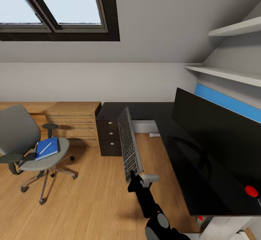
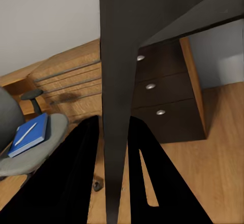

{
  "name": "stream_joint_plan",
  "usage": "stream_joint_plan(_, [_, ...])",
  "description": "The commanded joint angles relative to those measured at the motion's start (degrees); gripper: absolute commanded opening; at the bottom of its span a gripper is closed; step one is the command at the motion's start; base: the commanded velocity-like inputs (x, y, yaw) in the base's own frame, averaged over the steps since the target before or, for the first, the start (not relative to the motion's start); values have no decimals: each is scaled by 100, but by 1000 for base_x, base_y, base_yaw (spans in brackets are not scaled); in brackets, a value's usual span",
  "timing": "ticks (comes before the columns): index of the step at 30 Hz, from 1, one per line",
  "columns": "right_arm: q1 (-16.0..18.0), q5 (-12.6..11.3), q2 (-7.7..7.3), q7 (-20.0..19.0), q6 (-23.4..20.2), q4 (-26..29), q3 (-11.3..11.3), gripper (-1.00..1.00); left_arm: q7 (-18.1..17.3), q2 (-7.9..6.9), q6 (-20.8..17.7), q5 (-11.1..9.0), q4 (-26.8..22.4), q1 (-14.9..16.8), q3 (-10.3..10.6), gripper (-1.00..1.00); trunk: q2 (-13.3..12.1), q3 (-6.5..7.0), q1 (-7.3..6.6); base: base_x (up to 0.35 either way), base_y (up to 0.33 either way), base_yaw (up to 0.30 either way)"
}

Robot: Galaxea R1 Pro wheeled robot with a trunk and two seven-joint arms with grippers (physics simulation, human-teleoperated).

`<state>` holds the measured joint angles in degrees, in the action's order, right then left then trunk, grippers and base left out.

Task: In the bedroom, organize the workspace by keeping the computer under the desk, ensuring the monitor is on the desk, placing the keyboard on the desk next to the monitor, placing the mouse on the desk next to the keyboard, moving the folder from the swivel chair onto the desk next to the mouse, stacking the notebook on top of the folder with the pen on top of the notebook, and positioning the swivel chair next to the desk.

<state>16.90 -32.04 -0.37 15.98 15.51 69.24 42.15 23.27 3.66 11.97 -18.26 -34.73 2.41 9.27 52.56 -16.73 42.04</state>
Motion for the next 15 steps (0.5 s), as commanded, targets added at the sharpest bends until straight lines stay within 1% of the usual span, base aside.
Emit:
stream_joint_plan(1, [7, -139, -40, 13, 42, 51, 26, -100, 37, -6, 33, -58, 2, 5, 40, 100, 5, -7, 1, 0, 0, 0])
stream_joint_plan(4, [6, -255, -92, 16, 54, 182, 34, -100, 37, -6, 39, -55, 2, 5, 40, 100, 5, -7, 1, 131, 0, 0])
stream_joint_plan(8, [6, -294, -90, 10, 65, 242, 43, -100, 37, -6, 42, -55, 2, 5, 40, 100, 5, -7, 1, 277, 0, 0])
stream_joint_plan(9, [6, -351, -83, 12, 66, 248, 45, -100, 37, -6, 42, -55, 2, 5, 40, 100, 5, -7, 1, 310, 0, 0])
stream_joint_plan(11, [6, -589, -84, 11, 66, 254, 41, -100, 37, -6, 42, -55, 2, 5, 40, 100, 5, -7, 1, 313, 0, 0])
stream_joint_plan(12, [6, -866, -91, 3, 66, 258, 32, -100, 37, -6, 39, -55, 2, 5, 40, 100, 5, -7, 1, 313, 0, 0])
stream_joint_plan(14, [6, -1604, -107, -48, 66, 272, 12, -100, 37, -6, 40, -55, 2, 5, 43, 100, 5, -7, 1, 314, 0, 0])
stream_joint_plan(15, [6, -2198, -145, -173, 66, 305, 6, -100, 37, -6, 40, -55, 2, 5, 45, 100, 5, -7, 1, 317, 0, 0])
